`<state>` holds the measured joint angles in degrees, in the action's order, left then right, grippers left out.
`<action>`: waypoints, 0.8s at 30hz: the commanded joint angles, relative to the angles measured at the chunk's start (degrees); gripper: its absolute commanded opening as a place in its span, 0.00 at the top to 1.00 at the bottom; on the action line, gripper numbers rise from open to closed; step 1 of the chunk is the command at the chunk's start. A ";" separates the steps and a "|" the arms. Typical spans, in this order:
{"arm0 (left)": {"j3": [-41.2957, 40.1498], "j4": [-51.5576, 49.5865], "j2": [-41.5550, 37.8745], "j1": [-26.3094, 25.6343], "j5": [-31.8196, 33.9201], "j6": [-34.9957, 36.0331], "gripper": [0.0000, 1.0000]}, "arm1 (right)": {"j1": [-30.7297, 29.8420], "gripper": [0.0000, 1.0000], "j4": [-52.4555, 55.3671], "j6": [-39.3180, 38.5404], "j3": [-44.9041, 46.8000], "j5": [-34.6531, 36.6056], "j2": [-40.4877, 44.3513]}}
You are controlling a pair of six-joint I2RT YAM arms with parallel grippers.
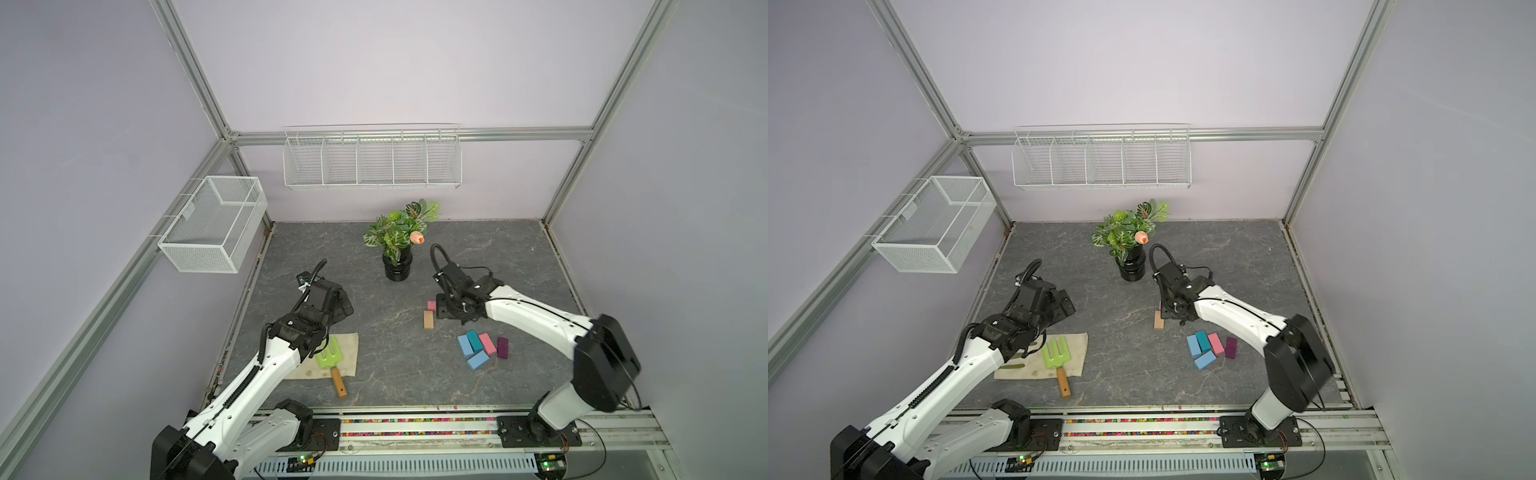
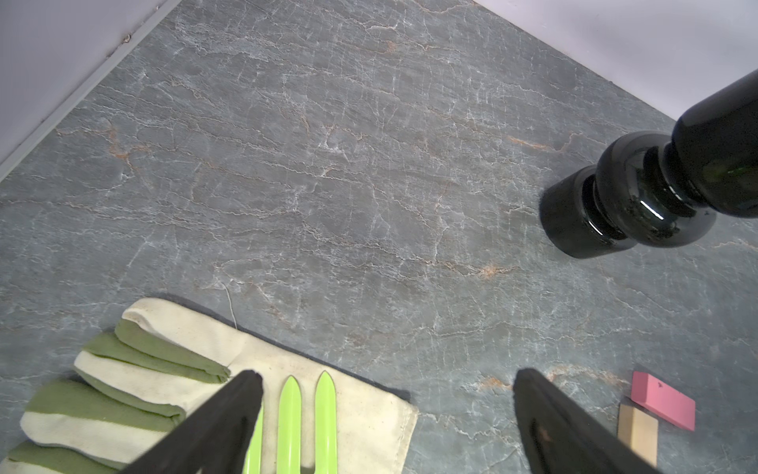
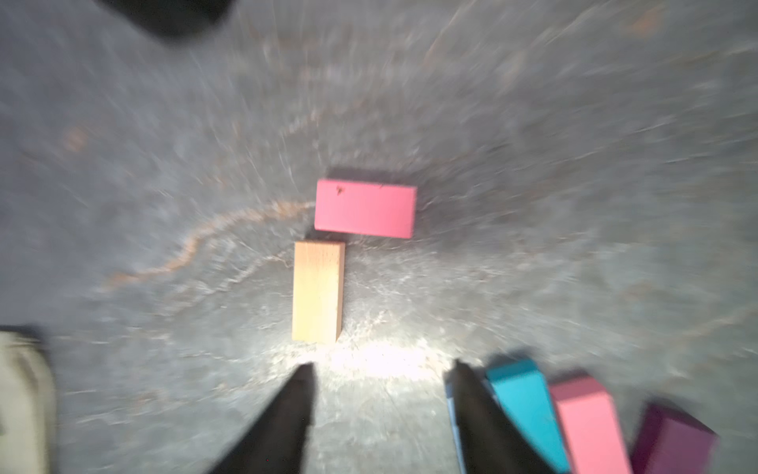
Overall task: Assemble the number 8 with building blocks
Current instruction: Pick up the building block from the center of the board.
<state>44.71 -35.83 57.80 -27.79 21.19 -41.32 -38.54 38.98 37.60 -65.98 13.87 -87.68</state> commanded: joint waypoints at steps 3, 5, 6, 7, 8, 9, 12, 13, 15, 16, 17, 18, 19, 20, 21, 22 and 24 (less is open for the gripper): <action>0.20 0.33 -0.88 -0.26 0.44 0.45 0.00 | 7.09 0.27 5.27 -5.21 7.27 -7.01 4.72; 0.26 0.33 -0.96 -0.25 0.34 0.40 0.00 | 7.00 0.29 5.41 -7.28 9.81 -9.59 5.38; 0.28 0.33 -0.86 -0.25 0.34 0.51 0.00 | 7.03 0.31 5.12 -7.67 11.24 -11.31 5.73; 0.35 0.32 -0.79 -0.25 0.34 0.50 0.00 | 6.71 0.32 4.90 -7.29 12.73 -11.61 6.33; 0.46 0.25 -0.71 -0.31 0.33 0.44 0.00 | 6.58 0.32 3.91 -7.28 14.53 -12.45 7.26; 0.52 0.24 -0.59 -0.25 0.31 0.45 0.00 | 6.39 0.32 2.86 -7.01 16.13 -13.31 8.40; 0.50 0.33 -0.19 -0.25 -0.01 0.15 0.00 | 6.29 0.32 1.94 -6.43 19.59 -15.08 11.12; 0.55 0.33 -0.11 -0.29 -0.07 0.10 0.01 | 6.17 0.32 1.82 -6.37 20.22 -15.67 11.59; 0.64 0.50 0.08 -0.29 -0.34 -0.07 0.00 | 5.87 0.35 1.16 -6.32 21.33 -17.12 11.50; 0.73 0.50 0.20 -0.27 -0.40 -0.23 0.01 | 5.55 0.38 0.59 -6.39 21.81 -17.71 11.21; 0.82 0.59 0.21 -0.29 -0.51 -0.38 0.00 | 5.26 0.41 0.33 -6.33 21.98 -17.81 10.61; 0.82 0.67 0.14 -0.29 -0.58 -0.43 0.00 | 4.73 0.43 -0.14 -6.23 22.11 -17.73 10.04; 0.82 0.68 0.07 -0.28 -0.67 -0.59 0.00 | 4.17 0.43 -0.68 -6.18 21.99 -17.50 9.48; 0.74 0.68 0.04 -0.29 -0.71 -0.82 0.00 | 3.83 0.44 -0.88 -5.98 21.80 -17.09 8.94; 0.73 0.68 -0.15 -0.25 -0.74 -0.87 0.00 | 3.47 0.44 -1.38 -6.04 21.61 -16.90 8.25; 0.64 0.61 -0.22 -0.31 -0.75 -1.01 0.00 | 3.31 0.44 -1.54 -6.05 21.28 -16.65 7.48; 0.55 0.50 -0.35 -0.25 -0.80 -1.13 0.00 | 3.28 0.44 -1.73 -6.30 21.05 -16.00 5.83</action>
<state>44.73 -35.86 57.76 -27.79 20.53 -41.54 -34.87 38.44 31.64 -44.82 -2.26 -79.96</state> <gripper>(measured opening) 0.995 0.561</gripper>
